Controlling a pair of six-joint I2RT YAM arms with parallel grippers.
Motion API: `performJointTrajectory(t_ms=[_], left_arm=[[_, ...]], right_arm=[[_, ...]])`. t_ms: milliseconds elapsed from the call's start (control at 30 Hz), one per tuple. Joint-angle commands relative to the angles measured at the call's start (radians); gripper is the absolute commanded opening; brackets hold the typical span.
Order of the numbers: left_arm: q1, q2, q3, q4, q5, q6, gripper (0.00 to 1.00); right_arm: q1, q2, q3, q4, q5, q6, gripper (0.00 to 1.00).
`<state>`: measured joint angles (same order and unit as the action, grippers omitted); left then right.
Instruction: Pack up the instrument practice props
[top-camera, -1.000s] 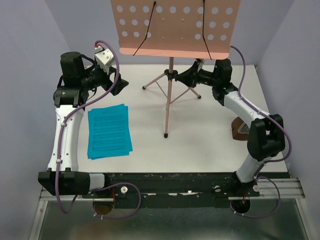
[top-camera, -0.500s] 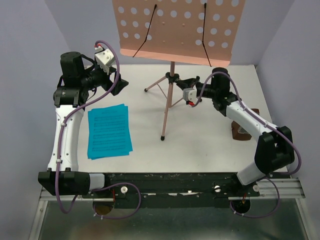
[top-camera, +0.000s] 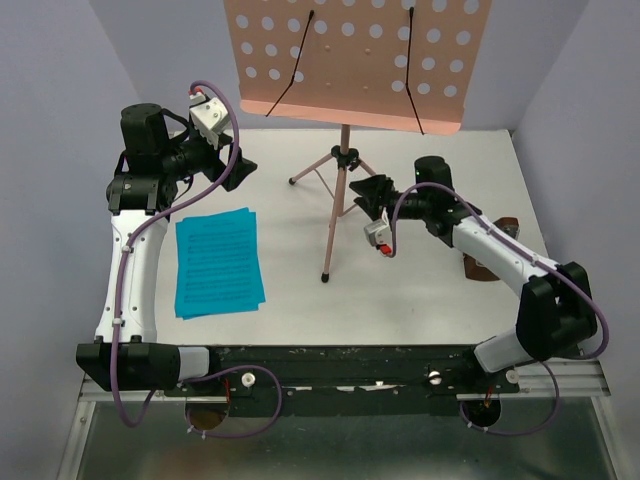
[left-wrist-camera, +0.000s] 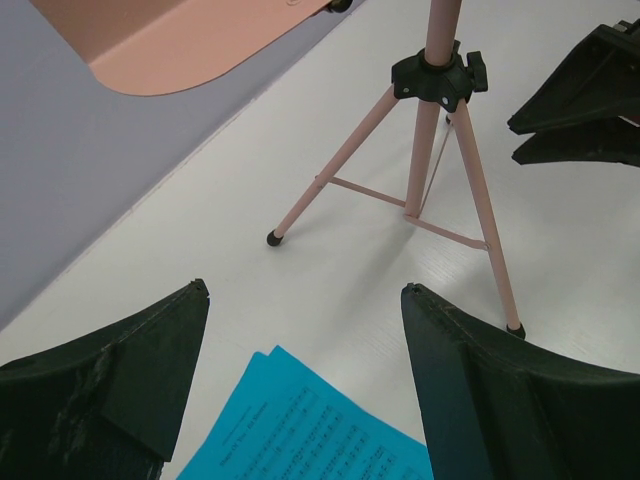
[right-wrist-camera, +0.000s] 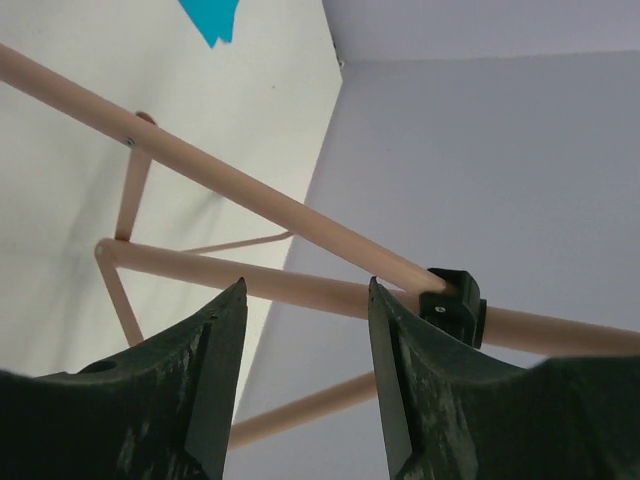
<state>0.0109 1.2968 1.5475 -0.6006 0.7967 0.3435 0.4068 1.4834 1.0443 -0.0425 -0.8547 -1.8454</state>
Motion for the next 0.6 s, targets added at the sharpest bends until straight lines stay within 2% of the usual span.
performJointTrajectory(t_ms=[0,133,233,467,567], left_arm=[[-0.008,-0.017,0.01,-0.001,-0.001,0.003,0.88],[-0.006,-0.022,0.002,-0.001,-0.008,0.003,0.88],[-0.006,-0.024,-0.001,-0.004,-0.005,0.003,0.88],[-0.006,-0.013,0.014,0.004,0.002,-0.008,0.88],[-0.006,-0.016,0.014,0.002,0.001,-0.008,0.88]], right_arm=[[0.007,-0.089,-0.085,0.24,-0.008,0.318,0.61],[0.007,-0.098,-0.075,0.498,0.152,0.959,0.61],[0.006,-0.068,-0.006,0.503,0.313,1.308,0.61],[0.004,-0.025,0.017,0.504,0.526,1.773,0.69],[0.001,0.0,0.033,0.481,0.531,1.885,0.69]])
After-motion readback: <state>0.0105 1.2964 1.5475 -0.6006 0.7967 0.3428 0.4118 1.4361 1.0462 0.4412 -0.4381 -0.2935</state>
